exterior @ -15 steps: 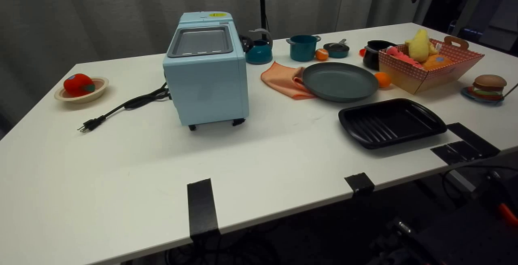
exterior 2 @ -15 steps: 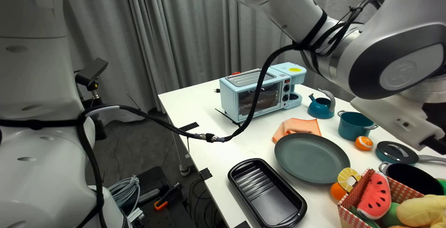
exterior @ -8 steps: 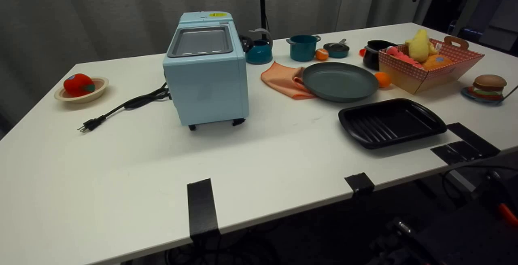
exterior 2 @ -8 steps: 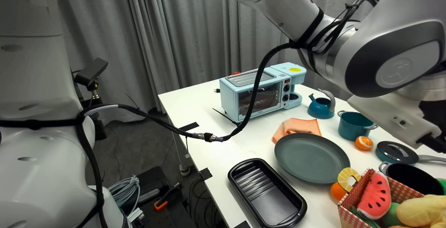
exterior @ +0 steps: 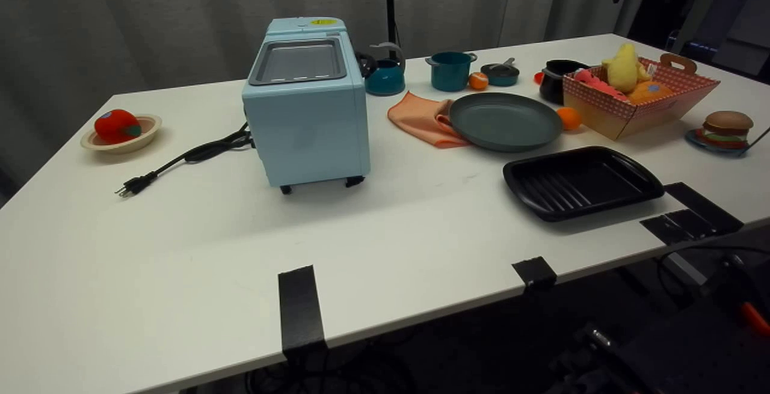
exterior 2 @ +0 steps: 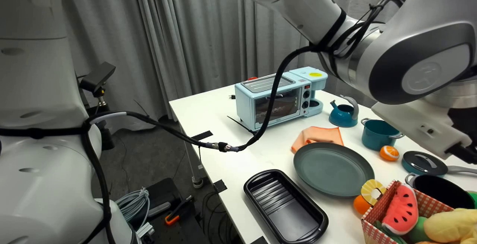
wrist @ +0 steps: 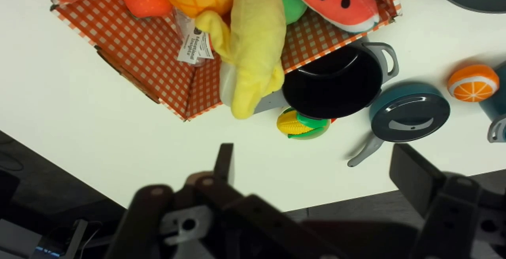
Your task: Get the objects from the black and grey trays and put them in the brown box
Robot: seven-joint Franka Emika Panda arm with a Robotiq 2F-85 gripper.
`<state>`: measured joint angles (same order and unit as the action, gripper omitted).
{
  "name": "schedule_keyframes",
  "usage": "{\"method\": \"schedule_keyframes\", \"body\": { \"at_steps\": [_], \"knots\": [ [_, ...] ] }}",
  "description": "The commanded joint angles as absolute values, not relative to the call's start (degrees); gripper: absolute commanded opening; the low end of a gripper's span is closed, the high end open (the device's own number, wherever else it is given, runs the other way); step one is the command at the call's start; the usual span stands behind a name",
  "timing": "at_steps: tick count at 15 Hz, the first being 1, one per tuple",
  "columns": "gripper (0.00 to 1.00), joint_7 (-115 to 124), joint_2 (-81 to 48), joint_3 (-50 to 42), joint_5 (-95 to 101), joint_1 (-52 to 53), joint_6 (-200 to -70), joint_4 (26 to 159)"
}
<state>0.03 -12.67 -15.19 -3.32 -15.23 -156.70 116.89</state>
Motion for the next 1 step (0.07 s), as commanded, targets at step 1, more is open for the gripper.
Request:
{"method": "schedule_keyframes", "body": {
  "at_steps": [1],
  "knots": [
    [1.00, 0.3, -12.6, -14.9, -3.1, -15.5, -156.6, 116.8]
  ]
}}
